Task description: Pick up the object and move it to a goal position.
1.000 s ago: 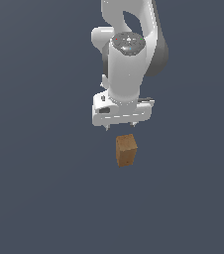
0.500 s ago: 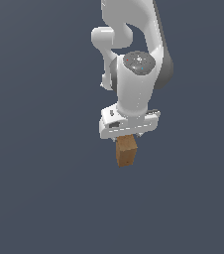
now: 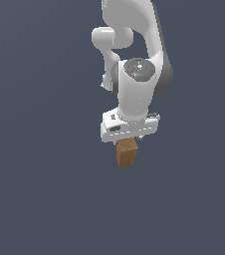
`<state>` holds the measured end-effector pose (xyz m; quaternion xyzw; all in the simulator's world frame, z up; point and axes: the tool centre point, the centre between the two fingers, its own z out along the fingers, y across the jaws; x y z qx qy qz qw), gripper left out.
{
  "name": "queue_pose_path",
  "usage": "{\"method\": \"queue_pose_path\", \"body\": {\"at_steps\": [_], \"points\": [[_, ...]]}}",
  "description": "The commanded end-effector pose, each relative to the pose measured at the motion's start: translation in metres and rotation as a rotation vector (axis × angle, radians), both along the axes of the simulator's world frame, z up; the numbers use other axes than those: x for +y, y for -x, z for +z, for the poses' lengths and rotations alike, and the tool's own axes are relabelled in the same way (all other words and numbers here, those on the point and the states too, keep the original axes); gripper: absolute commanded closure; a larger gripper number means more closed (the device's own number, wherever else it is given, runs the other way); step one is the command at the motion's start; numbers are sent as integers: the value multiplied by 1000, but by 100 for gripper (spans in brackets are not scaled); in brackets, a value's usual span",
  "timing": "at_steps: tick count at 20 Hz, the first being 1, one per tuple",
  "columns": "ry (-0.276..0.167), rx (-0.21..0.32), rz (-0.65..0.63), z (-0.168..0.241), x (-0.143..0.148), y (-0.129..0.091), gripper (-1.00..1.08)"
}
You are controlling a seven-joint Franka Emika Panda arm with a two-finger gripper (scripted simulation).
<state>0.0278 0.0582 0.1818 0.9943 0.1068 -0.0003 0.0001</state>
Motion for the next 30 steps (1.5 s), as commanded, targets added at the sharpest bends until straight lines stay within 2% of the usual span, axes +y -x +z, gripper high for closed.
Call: {"method": "queue_pose_path", "body": {"at_steps": [1, 6, 11, 12, 23, 30], "points": [[0, 1, 1, -12, 0, 1, -92], [0, 0, 1, -34, 0, 1, -92], [0, -1, 2, -39, 1, -1, -92], [0, -1, 2, -39, 1, -1, 108], [0, 1, 1, -39, 0, 0, 108], [-7, -22, 25, -26, -7, -4, 108]]}}
